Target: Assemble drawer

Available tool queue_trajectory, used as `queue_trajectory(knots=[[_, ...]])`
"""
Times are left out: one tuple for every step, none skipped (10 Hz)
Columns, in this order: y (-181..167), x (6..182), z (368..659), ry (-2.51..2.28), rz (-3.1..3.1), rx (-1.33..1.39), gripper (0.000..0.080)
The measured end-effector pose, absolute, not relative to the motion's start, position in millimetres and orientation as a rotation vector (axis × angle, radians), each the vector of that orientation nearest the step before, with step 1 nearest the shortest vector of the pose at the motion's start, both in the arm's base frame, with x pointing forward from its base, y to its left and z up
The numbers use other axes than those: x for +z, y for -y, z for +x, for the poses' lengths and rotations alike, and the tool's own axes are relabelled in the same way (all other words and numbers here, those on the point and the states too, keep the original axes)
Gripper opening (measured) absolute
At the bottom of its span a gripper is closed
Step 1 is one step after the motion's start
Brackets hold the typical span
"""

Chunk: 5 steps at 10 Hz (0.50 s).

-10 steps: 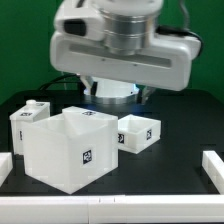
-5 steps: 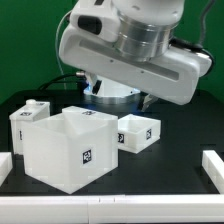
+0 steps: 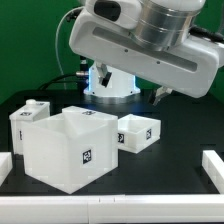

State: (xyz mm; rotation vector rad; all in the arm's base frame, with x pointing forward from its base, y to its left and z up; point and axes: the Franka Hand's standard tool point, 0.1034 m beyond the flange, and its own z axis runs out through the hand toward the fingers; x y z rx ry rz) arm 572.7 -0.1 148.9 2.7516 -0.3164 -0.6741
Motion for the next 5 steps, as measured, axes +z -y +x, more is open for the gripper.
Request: queue_trajectory(knots=[[-1, 148.3, 572, 0.351, 2.759, -0.678, 0.0649], [0, 149.0, 574, 0.515, 2.804, -0.694, 0.0649], [9, 151.1, 584, 0.6, 2.855, -0.625, 0.0649], [10, 153.9, 584, 0.623, 2.881, -0.581, 0.0649], [7, 157.8, 582, 0.645, 2.899, -0.591, 0.0649]])
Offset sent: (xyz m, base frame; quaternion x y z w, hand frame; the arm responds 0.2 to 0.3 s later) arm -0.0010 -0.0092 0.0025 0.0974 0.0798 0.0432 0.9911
